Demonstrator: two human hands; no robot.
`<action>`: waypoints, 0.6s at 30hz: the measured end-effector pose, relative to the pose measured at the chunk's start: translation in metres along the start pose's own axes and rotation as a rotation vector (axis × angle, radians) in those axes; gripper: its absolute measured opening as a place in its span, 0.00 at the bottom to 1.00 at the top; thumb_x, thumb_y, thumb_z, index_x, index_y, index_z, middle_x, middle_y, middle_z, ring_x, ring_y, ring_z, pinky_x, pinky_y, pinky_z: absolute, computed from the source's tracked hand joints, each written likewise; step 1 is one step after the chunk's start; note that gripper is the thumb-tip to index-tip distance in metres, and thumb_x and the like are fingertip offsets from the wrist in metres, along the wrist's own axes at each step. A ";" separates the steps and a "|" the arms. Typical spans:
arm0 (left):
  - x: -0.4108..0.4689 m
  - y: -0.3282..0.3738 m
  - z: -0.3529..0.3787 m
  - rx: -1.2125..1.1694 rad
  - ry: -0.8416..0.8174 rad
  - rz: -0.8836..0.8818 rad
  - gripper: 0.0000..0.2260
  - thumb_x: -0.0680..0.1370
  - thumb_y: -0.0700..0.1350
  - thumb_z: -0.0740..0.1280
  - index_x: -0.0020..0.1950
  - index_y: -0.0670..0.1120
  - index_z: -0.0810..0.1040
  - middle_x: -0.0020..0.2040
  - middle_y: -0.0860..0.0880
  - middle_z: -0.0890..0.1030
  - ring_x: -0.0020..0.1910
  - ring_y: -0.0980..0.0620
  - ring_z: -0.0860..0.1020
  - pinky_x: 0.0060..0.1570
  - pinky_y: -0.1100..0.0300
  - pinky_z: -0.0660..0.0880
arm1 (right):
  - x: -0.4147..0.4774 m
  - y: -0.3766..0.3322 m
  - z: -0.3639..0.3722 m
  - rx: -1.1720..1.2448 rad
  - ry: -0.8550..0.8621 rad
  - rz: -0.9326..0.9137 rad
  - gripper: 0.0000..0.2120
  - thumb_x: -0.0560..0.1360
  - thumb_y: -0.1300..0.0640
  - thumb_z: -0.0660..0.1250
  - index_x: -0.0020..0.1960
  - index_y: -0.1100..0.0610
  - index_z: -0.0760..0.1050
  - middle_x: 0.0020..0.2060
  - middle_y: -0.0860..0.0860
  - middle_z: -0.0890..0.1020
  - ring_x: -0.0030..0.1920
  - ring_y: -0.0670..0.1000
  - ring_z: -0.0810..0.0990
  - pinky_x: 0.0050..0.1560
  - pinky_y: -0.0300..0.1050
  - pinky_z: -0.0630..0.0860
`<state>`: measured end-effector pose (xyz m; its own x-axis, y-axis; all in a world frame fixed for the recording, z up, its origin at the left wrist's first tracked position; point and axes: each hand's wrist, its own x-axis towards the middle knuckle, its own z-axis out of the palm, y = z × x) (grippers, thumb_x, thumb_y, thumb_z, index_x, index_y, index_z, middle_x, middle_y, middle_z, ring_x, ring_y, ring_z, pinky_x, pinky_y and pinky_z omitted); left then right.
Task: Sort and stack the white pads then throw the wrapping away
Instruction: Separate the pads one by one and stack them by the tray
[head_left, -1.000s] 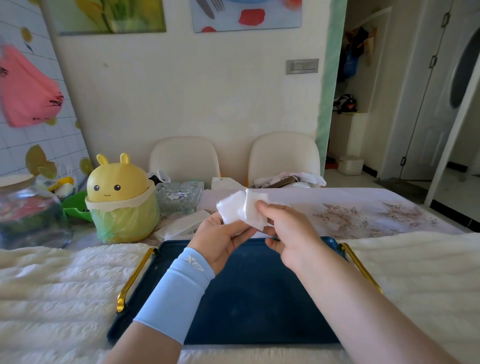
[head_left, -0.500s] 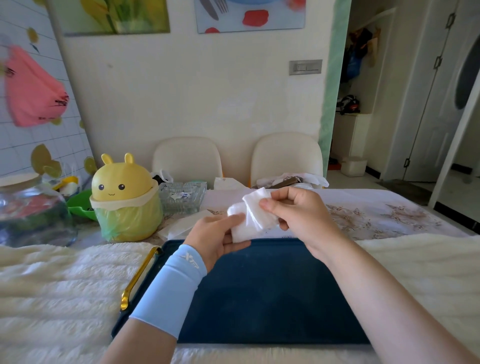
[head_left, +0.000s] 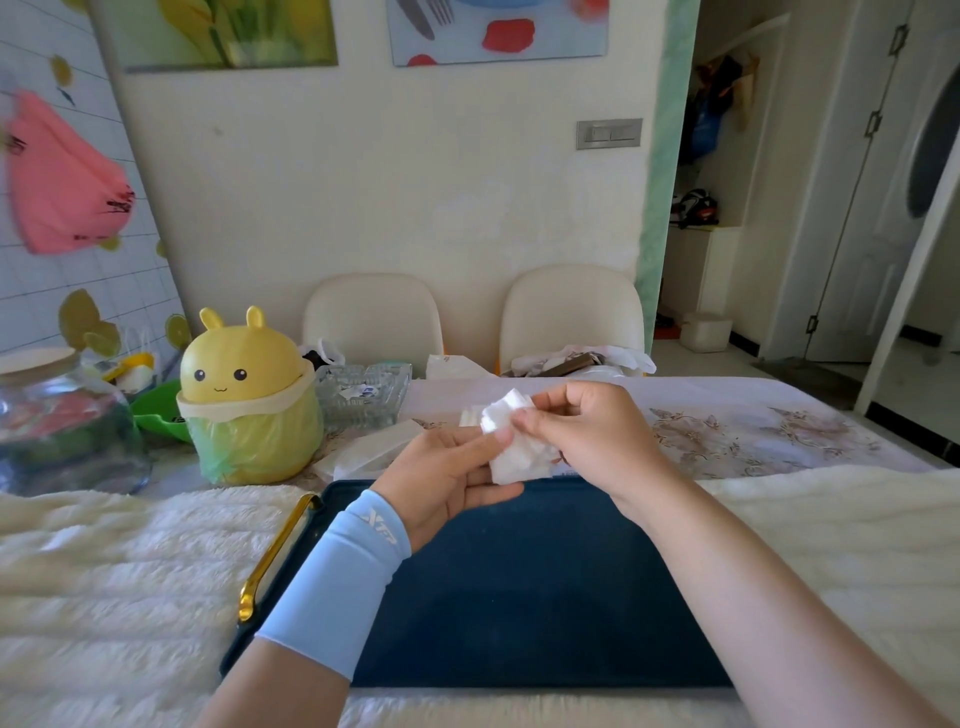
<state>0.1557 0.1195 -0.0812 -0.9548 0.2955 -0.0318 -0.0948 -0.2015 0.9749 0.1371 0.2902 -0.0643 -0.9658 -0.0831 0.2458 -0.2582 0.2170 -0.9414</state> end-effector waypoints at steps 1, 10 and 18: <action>0.000 -0.001 -0.001 0.020 -0.025 0.014 0.16 0.75 0.46 0.68 0.61 0.39 0.80 0.57 0.41 0.84 0.58 0.47 0.82 0.53 0.57 0.81 | 0.000 0.000 0.000 0.039 -0.017 0.032 0.03 0.75 0.55 0.75 0.45 0.53 0.82 0.37 0.45 0.85 0.38 0.43 0.83 0.34 0.36 0.76; 0.001 -0.004 -0.005 -0.138 -0.019 0.077 0.12 0.72 0.39 0.69 0.54 0.38 0.83 0.54 0.41 0.84 0.51 0.49 0.84 0.45 0.62 0.81 | 0.006 -0.003 0.000 0.598 -0.095 0.433 0.11 0.77 0.54 0.72 0.55 0.60 0.82 0.39 0.52 0.79 0.33 0.47 0.73 0.29 0.38 0.67; 0.003 -0.003 -0.006 -0.124 0.055 0.052 0.09 0.79 0.35 0.65 0.56 0.35 0.80 0.55 0.40 0.84 0.52 0.48 0.84 0.46 0.61 0.82 | 0.009 -0.004 -0.006 0.503 0.043 0.339 0.05 0.75 0.51 0.73 0.47 0.52 0.82 0.35 0.47 0.78 0.31 0.46 0.71 0.29 0.38 0.61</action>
<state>0.1512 0.1157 -0.0858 -0.9731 0.2303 0.0026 -0.0755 -0.3296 0.9411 0.1299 0.2944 -0.0566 -0.9950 -0.0483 -0.0878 0.0975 -0.2624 -0.9600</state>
